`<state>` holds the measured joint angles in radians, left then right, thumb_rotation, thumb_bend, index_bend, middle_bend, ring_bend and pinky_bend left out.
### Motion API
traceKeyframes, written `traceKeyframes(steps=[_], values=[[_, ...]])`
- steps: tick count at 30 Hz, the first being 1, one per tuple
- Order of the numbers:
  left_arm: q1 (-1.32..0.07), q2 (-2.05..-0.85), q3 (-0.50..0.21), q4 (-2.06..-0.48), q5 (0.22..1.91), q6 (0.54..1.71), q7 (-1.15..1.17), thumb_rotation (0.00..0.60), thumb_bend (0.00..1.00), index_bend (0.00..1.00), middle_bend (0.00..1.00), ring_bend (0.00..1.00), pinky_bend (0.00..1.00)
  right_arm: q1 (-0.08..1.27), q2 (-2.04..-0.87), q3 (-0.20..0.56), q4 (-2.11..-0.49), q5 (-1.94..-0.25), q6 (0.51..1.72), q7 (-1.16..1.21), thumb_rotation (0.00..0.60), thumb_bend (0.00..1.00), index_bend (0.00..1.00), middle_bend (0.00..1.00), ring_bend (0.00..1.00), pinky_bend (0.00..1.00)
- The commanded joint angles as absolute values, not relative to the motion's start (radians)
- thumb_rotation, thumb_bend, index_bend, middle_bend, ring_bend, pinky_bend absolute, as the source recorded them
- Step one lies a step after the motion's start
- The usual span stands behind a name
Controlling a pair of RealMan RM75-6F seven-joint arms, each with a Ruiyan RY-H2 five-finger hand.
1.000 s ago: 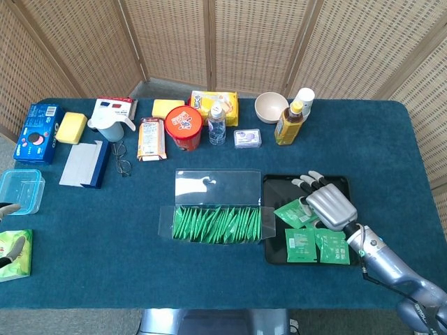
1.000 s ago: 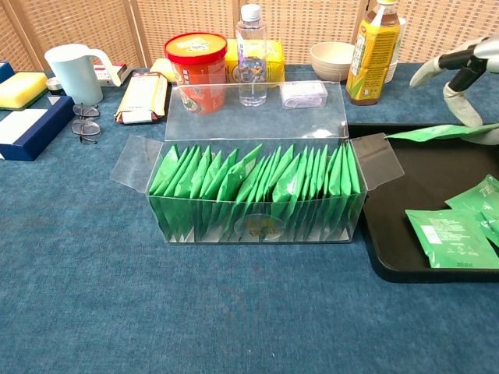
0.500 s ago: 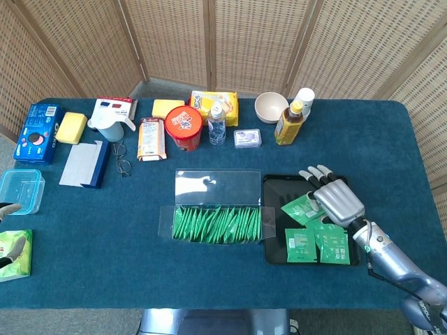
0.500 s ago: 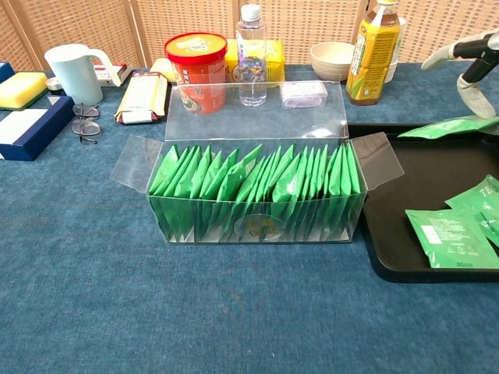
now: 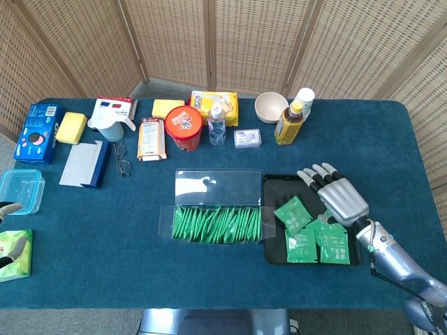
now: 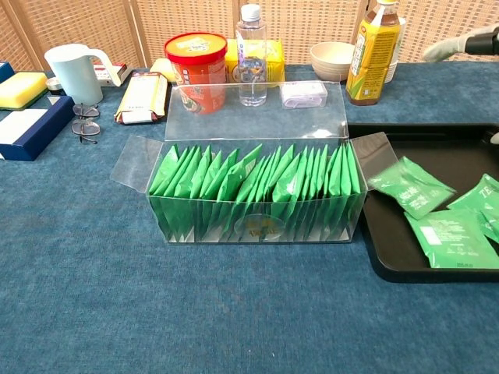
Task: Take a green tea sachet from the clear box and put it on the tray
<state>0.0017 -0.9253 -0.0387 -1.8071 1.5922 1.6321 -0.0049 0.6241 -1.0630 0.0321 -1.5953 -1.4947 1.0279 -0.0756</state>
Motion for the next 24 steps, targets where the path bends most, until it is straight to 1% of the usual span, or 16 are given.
traceKeyframes(steps=[1,9,15,20,24], values=[[0.003,-0.924,-0.038,-1.808,1.593,1.634,-0.004,0.600,0.31,0.24,0.25,0.20,0.30,0.621,-1.065,0.040,-1.597,-1.491,1.036,-0.080,0.596,0.13,0.00,0.00,0.00,0.00],[0.005,-0.922,-0.037,-1.810,1.595,1.637,-0.004,0.600,0.31,0.24,0.25,0.20,0.30,0.615,-1.060,0.054,-1.602,-1.489,1.046,-0.085,0.597,0.13,0.00,0.00,0.00,0.00],[0.010,-0.920,-0.030,-1.812,1.591,1.634,0.006,0.600,0.31,0.24,0.25,0.20,0.30,0.587,-1.048,0.076,-1.625,-1.464,1.092,-0.071,0.600,0.13,0.00,0.00,0.00,0.00],[0.018,-0.914,-0.016,-1.823,1.581,1.621,0.017,0.600,0.31,0.24,0.25,0.20,0.30,0.554,-1.035,0.092,-1.660,-1.407,1.126,-0.109,0.599,0.19,0.00,0.00,0.00,0.00],[0.030,-0.917,-0.005,-1.823,1.568,1.617,0.016,0.600,0.31,0.24,0.25,0.20,0.30,0.512,-1.035,0.101,-1.693,-1.349,1.177,-0.160,0.599,0.25,0.00,0.01,0.00,0.00]])
